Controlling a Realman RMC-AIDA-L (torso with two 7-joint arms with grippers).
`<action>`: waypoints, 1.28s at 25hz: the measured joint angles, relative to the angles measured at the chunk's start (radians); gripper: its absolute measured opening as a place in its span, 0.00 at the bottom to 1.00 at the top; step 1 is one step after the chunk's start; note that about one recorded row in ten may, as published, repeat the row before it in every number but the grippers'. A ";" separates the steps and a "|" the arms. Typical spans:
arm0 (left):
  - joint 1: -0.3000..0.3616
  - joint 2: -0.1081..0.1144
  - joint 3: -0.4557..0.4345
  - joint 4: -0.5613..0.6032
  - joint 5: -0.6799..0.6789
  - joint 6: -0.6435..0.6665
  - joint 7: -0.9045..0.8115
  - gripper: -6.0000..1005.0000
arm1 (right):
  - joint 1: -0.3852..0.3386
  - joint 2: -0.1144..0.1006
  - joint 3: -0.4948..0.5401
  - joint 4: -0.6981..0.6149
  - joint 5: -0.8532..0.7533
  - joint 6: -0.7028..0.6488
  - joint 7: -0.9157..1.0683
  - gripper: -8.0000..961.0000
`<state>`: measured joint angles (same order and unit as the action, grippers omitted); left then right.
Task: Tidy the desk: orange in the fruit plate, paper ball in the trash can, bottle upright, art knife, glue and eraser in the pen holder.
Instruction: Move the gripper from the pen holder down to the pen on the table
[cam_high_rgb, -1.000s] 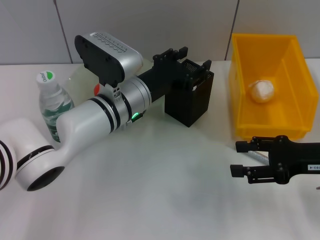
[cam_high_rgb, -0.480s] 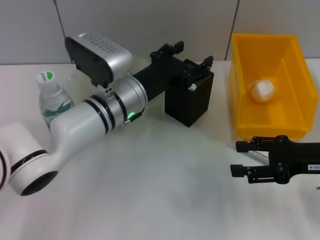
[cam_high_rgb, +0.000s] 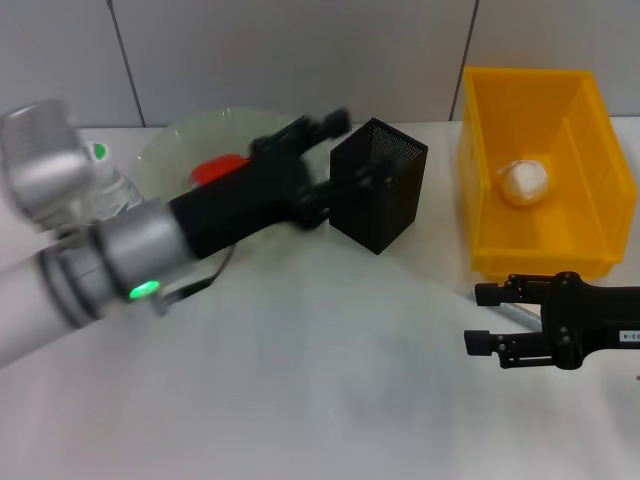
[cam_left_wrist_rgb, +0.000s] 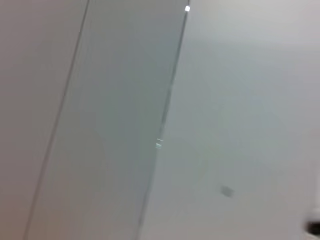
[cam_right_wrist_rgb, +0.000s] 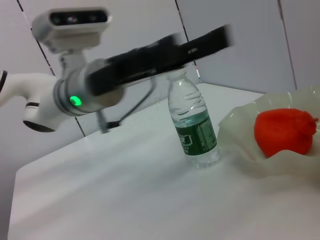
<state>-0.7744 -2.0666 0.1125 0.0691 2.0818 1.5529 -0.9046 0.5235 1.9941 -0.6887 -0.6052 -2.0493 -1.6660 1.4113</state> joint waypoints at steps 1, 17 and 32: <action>0.017 0.000 0.006 0.037 0.022 0.041 -0.037 0.84 | 0.001 -0.001 0.000 0.000 0.000 0.000 0.000 0.82; 0.224 0.004 0.371 0.352 0.069 0.257 -0.220 0.84 | 0.059 0.003 -0.009 -0.205 -0.015 -0.100 0.258 0.82; 0.240 0.006 0.388 0.359 0.068 0.228 -0.220 0.84 | 0.423 -0.012 -0.228 -0.490 -0.536 -0.320 0.914 0.82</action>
<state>-0.5343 -2.0610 0.5004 0.4278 2.1498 1.7812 -1.1245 0.9460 1.9817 -0.9162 -1.0952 -2.5851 -1.9860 2.3248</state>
